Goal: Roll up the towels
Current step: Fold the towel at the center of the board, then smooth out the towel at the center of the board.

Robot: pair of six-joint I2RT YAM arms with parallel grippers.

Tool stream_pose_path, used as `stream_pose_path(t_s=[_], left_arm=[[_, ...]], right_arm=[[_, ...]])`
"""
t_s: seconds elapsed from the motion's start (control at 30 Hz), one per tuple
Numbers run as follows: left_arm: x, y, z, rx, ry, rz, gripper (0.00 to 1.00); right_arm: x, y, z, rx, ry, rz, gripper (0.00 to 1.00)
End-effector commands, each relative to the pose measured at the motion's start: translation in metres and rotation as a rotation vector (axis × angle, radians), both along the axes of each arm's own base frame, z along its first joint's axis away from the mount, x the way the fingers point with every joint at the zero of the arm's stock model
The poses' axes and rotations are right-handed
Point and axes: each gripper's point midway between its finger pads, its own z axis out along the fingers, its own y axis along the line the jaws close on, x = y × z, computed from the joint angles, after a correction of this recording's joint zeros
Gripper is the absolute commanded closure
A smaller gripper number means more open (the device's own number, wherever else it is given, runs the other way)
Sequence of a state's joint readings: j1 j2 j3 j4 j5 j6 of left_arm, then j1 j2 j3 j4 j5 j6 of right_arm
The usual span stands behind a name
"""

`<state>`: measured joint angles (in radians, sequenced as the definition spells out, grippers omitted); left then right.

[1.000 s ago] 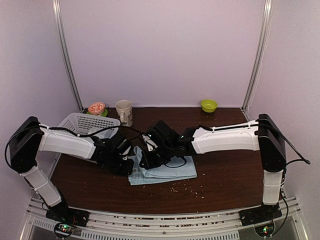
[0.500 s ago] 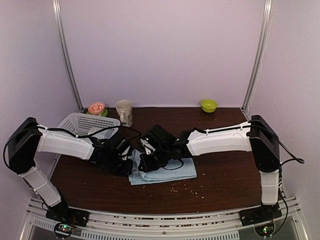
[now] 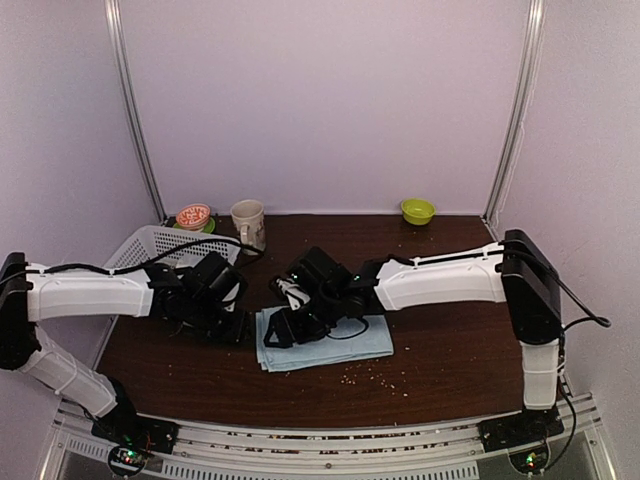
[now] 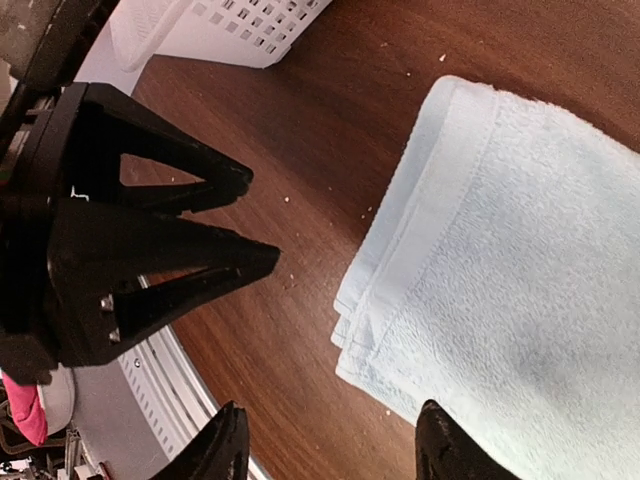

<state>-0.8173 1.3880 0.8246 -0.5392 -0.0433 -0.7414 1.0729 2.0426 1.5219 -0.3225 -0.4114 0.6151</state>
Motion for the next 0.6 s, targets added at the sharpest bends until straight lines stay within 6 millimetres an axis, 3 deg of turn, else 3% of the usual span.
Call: stream_pose_path(t_s=[0.0,0.07,0.17,0.27,0.4,0.57], left_arm=[[0.010,0.000,0.032,-0.015,-0.066,0.014,0.56],[0.022,-0.012,0.047,-0.038,-0.104,0.003,0.52],[0.044,-0.029,0.052,-0.001,-0.115,-0.022,0.52],[0.057,-0.053,0.045,-0.006,-0.086,-0.069,0.61],[0.068,-0.075,0.026,-0.029,-0.042,-0.108,0.73],[0.080,-0.075,-0.002,-0.034,0.037,-0.097,0.89]], right_arm=[[0.024,-0.040,0.045,0.030,-0.078,-0.081,0.44],[0.042,-0.072,0.045,0.012,-0.106,-0.164,0.46],[0.069,-0.122,0.039,-0.010,-0.114,-0.292,0.48],[0.078,-0.153,0.036,-0.012,-0.115,-0.356,0.50],[0.078,-0.167,0.031,-0.019,-0.113,-0.366,0.52],[0.078,-0.163,0.021,-0.017,-0.091,-0.364,0.54]])
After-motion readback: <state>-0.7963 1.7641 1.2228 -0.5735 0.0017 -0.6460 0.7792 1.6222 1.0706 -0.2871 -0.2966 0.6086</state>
